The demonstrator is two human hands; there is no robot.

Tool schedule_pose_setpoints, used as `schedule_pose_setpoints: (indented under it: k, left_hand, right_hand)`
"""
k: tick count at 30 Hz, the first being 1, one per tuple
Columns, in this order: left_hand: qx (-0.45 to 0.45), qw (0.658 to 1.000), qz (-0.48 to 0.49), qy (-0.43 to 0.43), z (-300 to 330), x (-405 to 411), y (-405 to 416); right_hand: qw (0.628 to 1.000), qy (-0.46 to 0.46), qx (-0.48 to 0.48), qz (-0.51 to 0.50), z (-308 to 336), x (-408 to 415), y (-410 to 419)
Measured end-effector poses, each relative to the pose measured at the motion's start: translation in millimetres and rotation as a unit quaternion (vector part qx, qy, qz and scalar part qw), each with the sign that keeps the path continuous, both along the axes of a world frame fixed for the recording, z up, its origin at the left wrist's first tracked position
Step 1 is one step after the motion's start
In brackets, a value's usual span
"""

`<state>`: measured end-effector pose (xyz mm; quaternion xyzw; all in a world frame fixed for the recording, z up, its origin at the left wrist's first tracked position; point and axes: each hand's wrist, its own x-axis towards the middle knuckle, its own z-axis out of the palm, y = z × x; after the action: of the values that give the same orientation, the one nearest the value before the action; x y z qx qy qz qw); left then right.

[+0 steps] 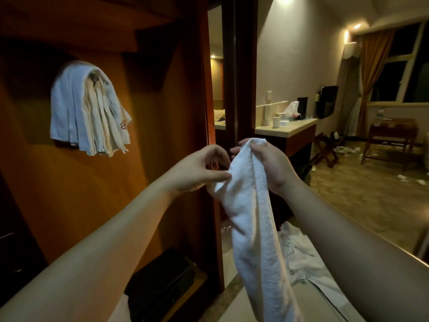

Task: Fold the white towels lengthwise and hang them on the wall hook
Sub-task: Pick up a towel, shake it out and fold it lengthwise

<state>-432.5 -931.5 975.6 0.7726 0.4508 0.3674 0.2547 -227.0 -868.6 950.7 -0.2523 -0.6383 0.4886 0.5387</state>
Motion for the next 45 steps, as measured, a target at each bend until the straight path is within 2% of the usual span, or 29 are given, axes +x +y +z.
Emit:
schedule_pose_setpoints:
  k: [2,4,5,6,9,10,12,15,20,22,25,29,32,36,38,40,41,43,44,45]
  left_hand:
    - [-0.001,0.995,0.017,0.098,1,10,-1]
    - [0.011,0.972,0.048,0.229,-3,17,1]
    - [0.023,0.967,0.061,0.247,-6,19,3]
    - [0.046,0.969,0.073,0.23,-10,20,3]
    - [0.118,0.985,0.078,0.101,-18,19,2]
    - [0.126,0.985,0.064,0.1,-19,21,2]
    - [0.114,0.981,0.039,0.149,-21,22,6]
    - [0.047,0.976,0.05,0.206,-18,12,14]
    - [-0.012,0.98,0.033,0.195,-19,8,21]
    - [0.002,0.976,0.091,0.198,-12,6,23]
    - [0.037,0.96,0.161,0.226,13,-9,27]
    - [0.063,0.922,0.182,0.335,40,-16,31]
    - [0.087,0.91,0.192,0.356,58,-15,26]
    - [0.119,0.952,0.14,0.245,72,-17,10]
    - [0.099,0.958,0.124,0.241,65,-15,5]
    - [0.106,0.958,0.146,0.22,59,-14,2]
    - [0.119,0.964,0.16,0.175,58,-16,2]
    - [0.113,0.98,0.161,0.0,59,-22,5]
    - [0.081,0.981,0.151,-0.09,58,-22,5]
    - [0.045,0.978,0.144,-0.145,56,-23,7]
  right_hand:
    - [1.0,-0.004,0.005,0.005,1,3,0]
    - [1.0,0.001,0.008,0.007,2,7,0]
    - [1.0,0.006,0.009,0.007,3,9,0]
    - [1.0,0.009,0.01,0.003,5,12,1]
    - [0.999,0.014,0.017,-0.03,11,19,4]
    - [0.999,0.014,0.021,-0.037,12,22,5]
    - [0.999,0.016,0.027,-0.04,13,26,7]
    - [0.998,0.019,0.03,-0.048,13,32,11]
    - [0.998,0.017,0.031,-0.051,16,38,19]
    - [0.998,0.001,0.021,-0.058,16,43,24]
    - [0.991,-0.082,0.0,-0.101,11,57,35]
    - [0.98,-0.184,-0.011,-0.075,7,69,42]
    - [0.98,-0.184,-0.009,-0.077,15,72,42]
    - [0.998,-0.048,-0.029,-0.038,28,69,42]
    - [0.997,-0.054,-0.039,-0.031,27,68,41]
    - [0.996,-0.076,-0.042,-0.025,22,69,39]
    - [0.997,-0.055,-0.044,-0.02,22,68,38]
    - [0.999,0.005,-0.04,-0.022,30,61,32]
    - [0.999,0.021,-0.028,-0.03,33,55,29]
    - [0.999,0.024,-0.01,-0.045,36,48,27]
